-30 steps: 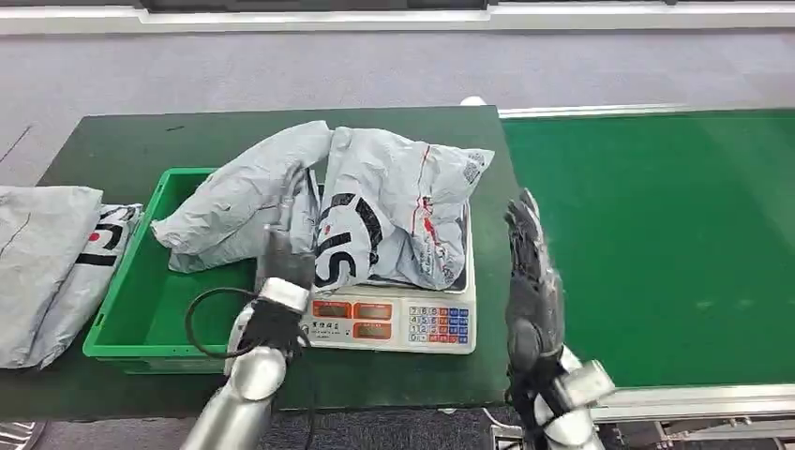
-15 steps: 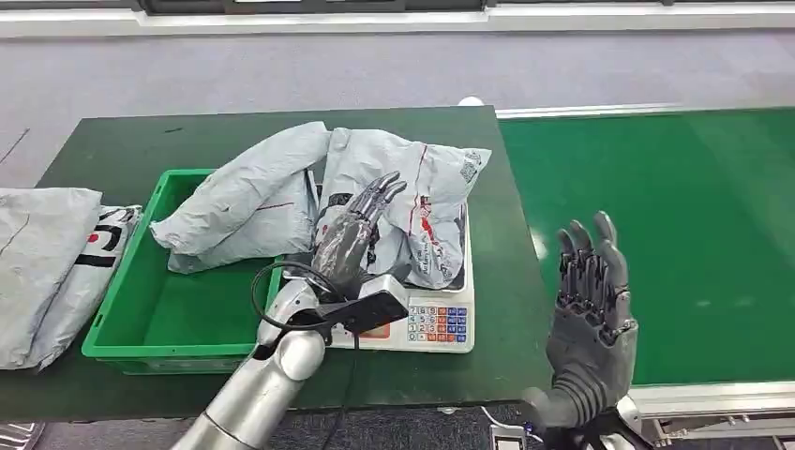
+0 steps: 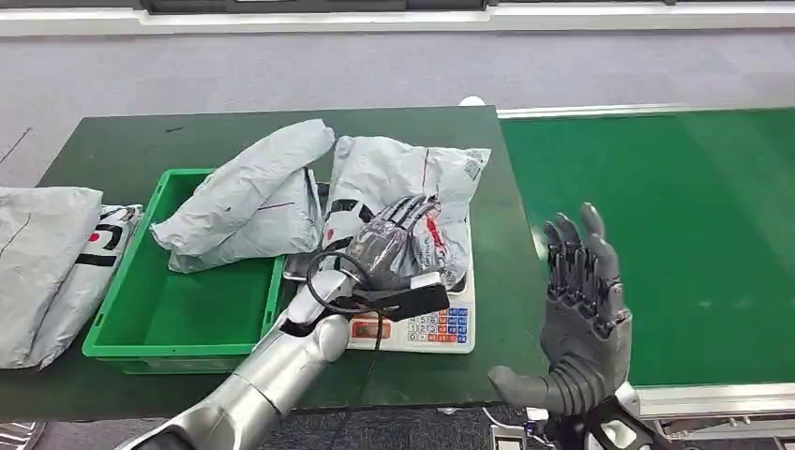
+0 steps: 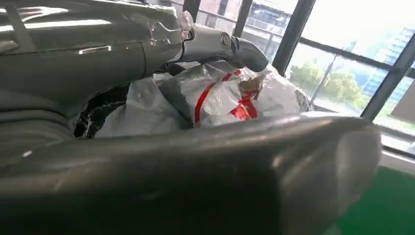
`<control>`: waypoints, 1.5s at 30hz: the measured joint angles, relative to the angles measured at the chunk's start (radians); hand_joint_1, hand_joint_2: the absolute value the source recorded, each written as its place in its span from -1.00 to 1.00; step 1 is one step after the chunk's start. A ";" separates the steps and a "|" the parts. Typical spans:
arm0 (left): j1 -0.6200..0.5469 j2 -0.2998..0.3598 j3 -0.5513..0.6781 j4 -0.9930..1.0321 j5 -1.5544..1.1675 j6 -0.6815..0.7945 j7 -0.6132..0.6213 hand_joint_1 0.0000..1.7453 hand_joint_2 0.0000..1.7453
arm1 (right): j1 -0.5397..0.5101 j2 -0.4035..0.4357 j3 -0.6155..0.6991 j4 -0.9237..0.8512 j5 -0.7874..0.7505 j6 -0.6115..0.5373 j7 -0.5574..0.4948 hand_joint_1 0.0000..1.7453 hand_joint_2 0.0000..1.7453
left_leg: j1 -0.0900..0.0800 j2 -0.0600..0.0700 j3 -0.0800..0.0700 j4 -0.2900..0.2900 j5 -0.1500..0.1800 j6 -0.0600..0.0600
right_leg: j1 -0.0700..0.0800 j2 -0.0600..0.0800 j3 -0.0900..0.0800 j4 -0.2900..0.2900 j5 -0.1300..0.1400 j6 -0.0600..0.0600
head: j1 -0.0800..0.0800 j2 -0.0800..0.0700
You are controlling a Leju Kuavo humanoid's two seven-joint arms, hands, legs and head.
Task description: Moved the parcel from conveyor to table for the left to box.
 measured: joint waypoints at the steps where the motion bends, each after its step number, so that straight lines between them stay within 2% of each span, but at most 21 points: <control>1: -0.005 -0.003 0.000 0.010 -0.006 0.000 0.010 -1.00 1.00 | -0.002 0.000 0.000 0.001 0.000 0.002 0.000 -1.00 1.00 | 0.000 0.000 0.000 0.000 0.000 0.000 | 0.000 0.000 0.000 0.000 0.000 0.000 | 0.000 0.000; 5: -0.063 -0.025 -0.001 0.098 -0.066 0.027 0.088 -1.00 1.00 | -0.024 0.000 0.004 0.012 0.003 0.015 0.000 -1.00 1.00 | 0.000 0.000 0.000 0.000 0.000 0.000 | 0.000 0.000 0.000 0.000 0.000 0.000 | 0.000 0.000; 12: -0.238 -0.052 -0.001 0.251 -0.152 0.094 0.268 -1.00 1.00 | -0.111 0.001 0.038 0.075 -0.007 0.039 0.000 -1.00 1.00 | 0.000 0.000 -0.001 0.000 0.003 0.000 | 0.000 0.000 0.000 0.001 0.002 0.000 | 0.000 0.000; 17: -0.327 -0.053 -0.001 0.359 -0.285 0.132 0.458 -1.00 1.00 | -0.181 0.012 0.080 0.148 -0.028 -0.055 0.000 -1.00 1.00 | 0.000 -0.001 0.000 0.000 0.003 -0.001 | 0.000 0.000 0.000 0.002 0.003 0.000 | 0.000 0.000; 22: -0.372 -0.040 0.000 0.414 -0.334 0.143 0.532 -1.00 1.00 | -0.222 0.025 0.130 0.198 -0.048 -0.084 0.000 -1.00 1.00 | 0.000 -0.001 -0.001 0.000 0.003 -0.001 | 0.000 0.000 -0.001 0.002 0.003 0.000 | 0.000 0.000; 45: -0.396 -0.014 0.000 0.460 -0.343 0.143 0.543 -1.00 1.00 | -0.252 0.038 0.162 0.242 -0.053 -0.084 0.000 -1.00 1.00 | 0.000 -0.003 -0.002 0.000 0.003 -0.001 | 0.000 -0.002 -0.001 0.002 0.002 0.000 | 0.000 0.000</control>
